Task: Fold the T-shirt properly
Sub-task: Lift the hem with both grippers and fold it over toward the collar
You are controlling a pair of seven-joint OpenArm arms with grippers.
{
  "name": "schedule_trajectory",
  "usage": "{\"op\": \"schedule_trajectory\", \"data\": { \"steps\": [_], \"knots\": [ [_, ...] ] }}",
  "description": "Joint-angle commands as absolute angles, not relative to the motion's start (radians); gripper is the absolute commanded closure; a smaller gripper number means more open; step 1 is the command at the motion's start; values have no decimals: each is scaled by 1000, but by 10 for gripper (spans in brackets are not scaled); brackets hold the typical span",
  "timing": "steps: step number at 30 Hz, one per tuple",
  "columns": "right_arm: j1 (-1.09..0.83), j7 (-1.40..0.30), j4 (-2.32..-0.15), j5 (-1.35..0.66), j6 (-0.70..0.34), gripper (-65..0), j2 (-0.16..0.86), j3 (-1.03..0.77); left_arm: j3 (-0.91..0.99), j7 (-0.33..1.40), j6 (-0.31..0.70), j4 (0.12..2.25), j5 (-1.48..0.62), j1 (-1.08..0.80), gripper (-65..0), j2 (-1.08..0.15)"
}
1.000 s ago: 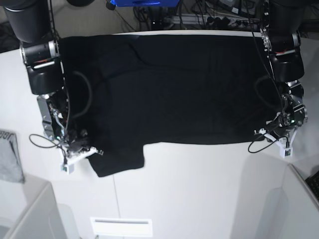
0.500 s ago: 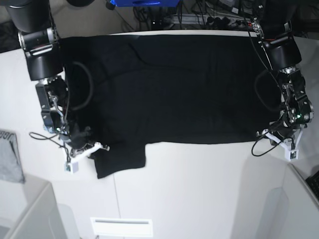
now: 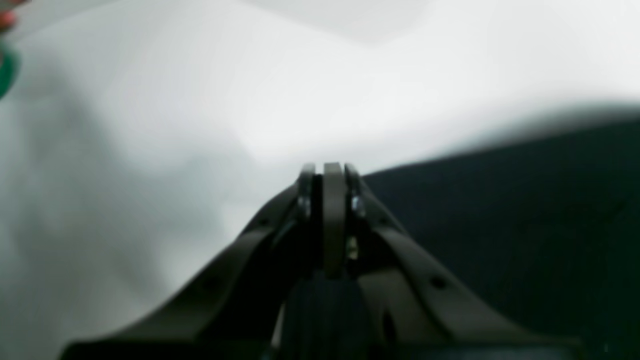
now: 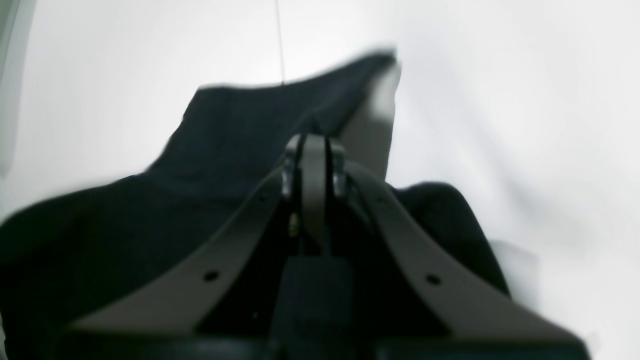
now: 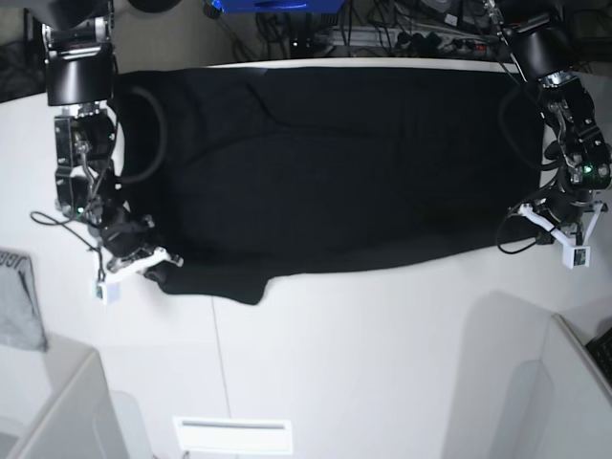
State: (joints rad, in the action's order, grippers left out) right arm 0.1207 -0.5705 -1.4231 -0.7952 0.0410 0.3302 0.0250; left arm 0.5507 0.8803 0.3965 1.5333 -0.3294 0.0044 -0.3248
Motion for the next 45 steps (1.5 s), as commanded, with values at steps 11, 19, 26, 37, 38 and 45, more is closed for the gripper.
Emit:
{"op": "schedule_trajectory", "data": {
  "steps": [11,19,26,37,38,45],
  "knots": [
    [-10,-702,-1685,-806,33,0,318,-163,615,952,410,1719,-475,-96,0,-341],
    [-119,-826,-1848,-806,33,0,266,-300,687,990,414,1750,-476,-148,0,-341],
    [-217,-905,-1983,-808,28,0,193,-418,694,1012,414,1836,-476,-217,0,-340],
    [-334,-949,-2008,-1106,30,0,180,-581,697,1013,415,1876,-476,-275,0,-341],
    [-338,-970,-2009,-1124,30,0,180,-601,697,1013,415,1880,-476,-283,0,-341],
    [-392,-1056,-2011,-1230,30,0,176,-687,697,1013,415,1902,-476,-335,0,-341]
  ]
}}
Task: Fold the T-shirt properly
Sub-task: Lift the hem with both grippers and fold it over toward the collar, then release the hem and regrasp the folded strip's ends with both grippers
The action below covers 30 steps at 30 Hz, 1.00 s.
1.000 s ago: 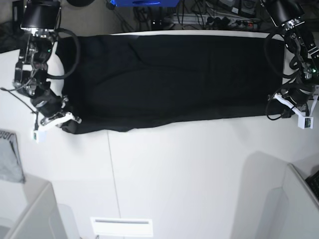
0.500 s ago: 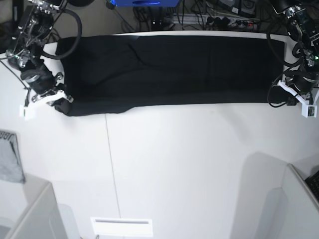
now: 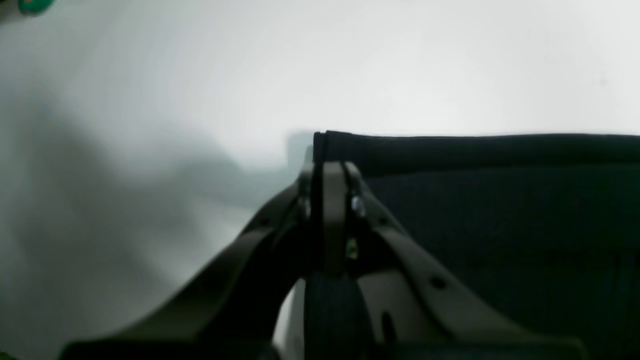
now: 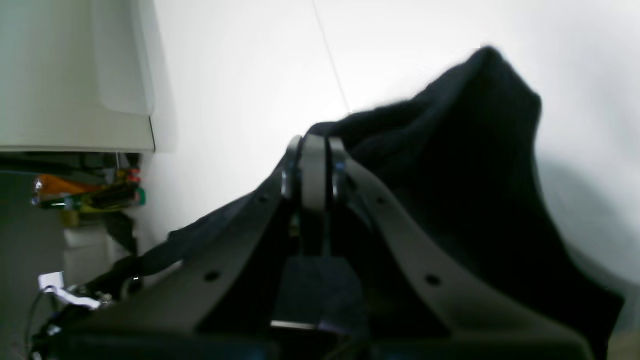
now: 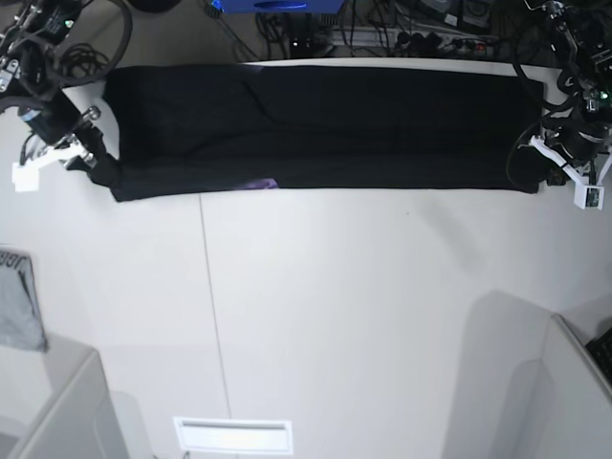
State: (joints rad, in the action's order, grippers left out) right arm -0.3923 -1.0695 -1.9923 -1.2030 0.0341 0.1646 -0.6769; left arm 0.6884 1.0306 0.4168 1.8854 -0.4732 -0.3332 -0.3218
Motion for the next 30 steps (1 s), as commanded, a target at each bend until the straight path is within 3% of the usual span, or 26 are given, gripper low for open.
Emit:
{"op": "schedule_trajectory", "data": {
  "steps": [1,7,19,30],
  "knots": [
    [-407,-1053,-2011,-1234,31,0,176,-687,697,1013,415,1902,-476,-344,0,-341],
    [-479,-1050,-2006,-1225,31,0,173,-676,697,1013,415,1902,-476,-380,0,-341],
    [-489,-1058,-2003,-978,27,0,99,-674,680,1010,415,1891,-467,-423,0,-337],
    [-490,-1058,-2003,-951,30,0,90,-674,657,1010,414,1891,-466,-437,0,-335]
  ]
}}
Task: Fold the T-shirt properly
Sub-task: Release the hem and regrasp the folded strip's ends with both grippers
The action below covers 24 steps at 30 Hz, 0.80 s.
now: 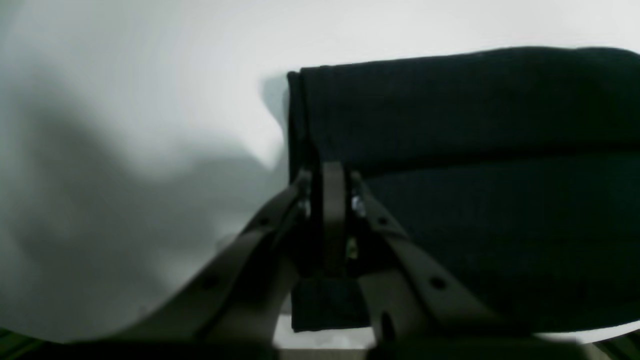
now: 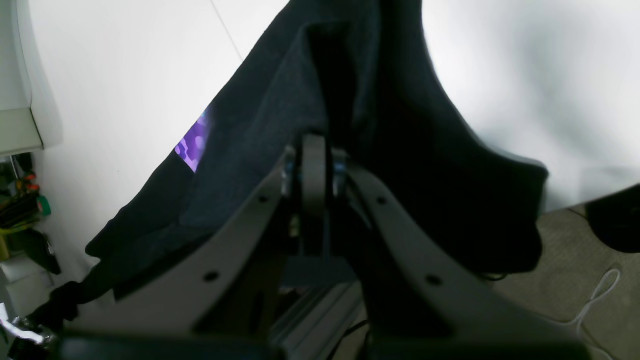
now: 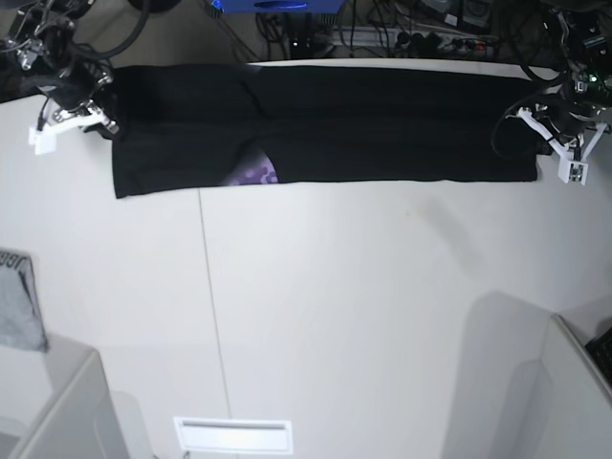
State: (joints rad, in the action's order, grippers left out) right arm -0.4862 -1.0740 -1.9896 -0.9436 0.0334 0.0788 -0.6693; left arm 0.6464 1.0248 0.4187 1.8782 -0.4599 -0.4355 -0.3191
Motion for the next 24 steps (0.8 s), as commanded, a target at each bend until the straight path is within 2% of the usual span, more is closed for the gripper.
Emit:
{"op": "schedule_trajectory", "data": {
  "steps": [1,2,4,5,10,12,14,15,16,17,19,20,24],
  "knots": [
    [-490,-1058,-2003,-944,31,0,90,-674,661,1010,414,1891,-466,-437,0,-335],
    [-490,-1058,-2003,-937,31,-47,90,-674,661,1010,414,1891,-466,-437,-23,-337],
    [-490,-1058,-2003,-912,31,-189,88,-674,662,1010,414,1891,-466,-437,-135,-338],
    [-490,-1058,-2003,-901,31,-224,88,-676,664,1010,414,1891,-466,-437,-186,-338],
    [-486,-1050,-2006,-831,27,-234,88,-676,754,1010,414,1899,-475,-435,-453,-315],
    [-481,-1049,-2008,-825,25,-227,93,-674,777,1010,414,1900,-475,-432,-477,-308],
    [-470,-1035,-2008,-828,21,-164,88,-673,779,1010,414,1900,-476,-430,-436,-306],
    [-466,-1023,-2006,-828,-1,-105,88,-661,779,1010,414,1899,-476,-430,-390,-303],
    [-466,-1007,-2005,-825,-38,-30,88,-630,779,1010,414,1893,-476,-429,-321,-291],
    [-466,-995,-2005,-825,-71,0,90,-605,779,1009,414,1891,-475,-427,-244,-280],
    [-466,-967,-2003,-820,-107,0,88,-562,779,1007,414,1891,-473,-426,-44,-262],
    [-466,-955,-2000,-814,-105,0,88,-541,774,1007,414,1888,-469,-414,0,-251],
    [-441,-921,-1954,-687,-105,0,87,-443,750,1006,414,1799,-466,-375,0,-229]
  ]
}}
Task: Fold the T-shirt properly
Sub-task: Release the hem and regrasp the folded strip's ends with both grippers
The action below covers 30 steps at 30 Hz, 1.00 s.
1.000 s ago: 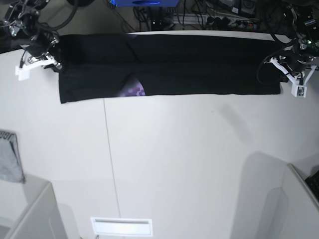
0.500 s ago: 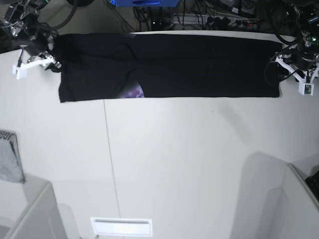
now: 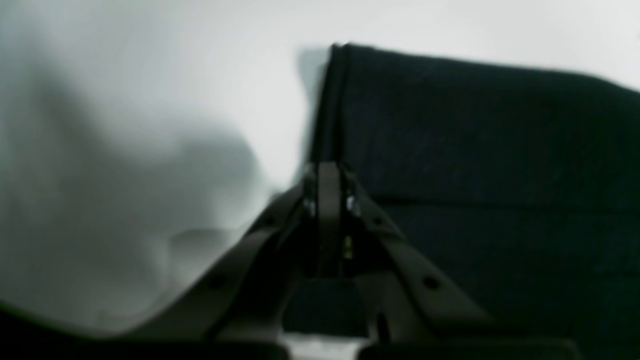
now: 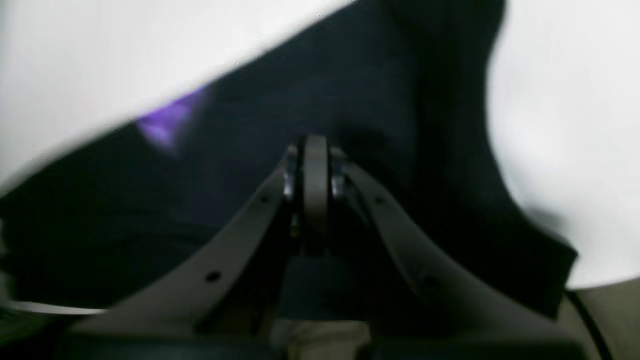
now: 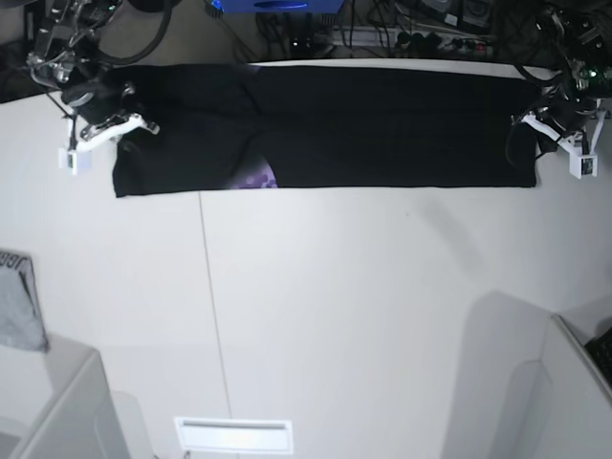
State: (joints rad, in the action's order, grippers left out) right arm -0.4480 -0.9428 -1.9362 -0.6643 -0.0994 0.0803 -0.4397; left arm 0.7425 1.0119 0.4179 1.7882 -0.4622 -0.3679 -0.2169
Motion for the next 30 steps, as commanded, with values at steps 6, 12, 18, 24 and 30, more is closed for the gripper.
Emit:
{"op": "schedule_trajectory", "data": {
  "steps": [6,12,18,24,30],
  "knots": [
    [-406,-851,-1886,-429,-105,0,21,-401,748,981,414,1658,-464,-321,0,-205],
    [-320,-839,-1745,-344,-107,0,8,-407,618,843,409,1503,-344,-272,0,-206],
    [-183,-837,-1589,-343,-107,0,35,-407,616,842,409,1422,-266,-162,0,-200],
    [-90,-805,-1535,-343,-107,0,61,-407,615,854,409,1428,-262,-84,0,-205],
    [-101,-805,-1670,-346,-113,0,50,-398,691,1003,409,1587,-269,-36,0,-203]
  ]
}}
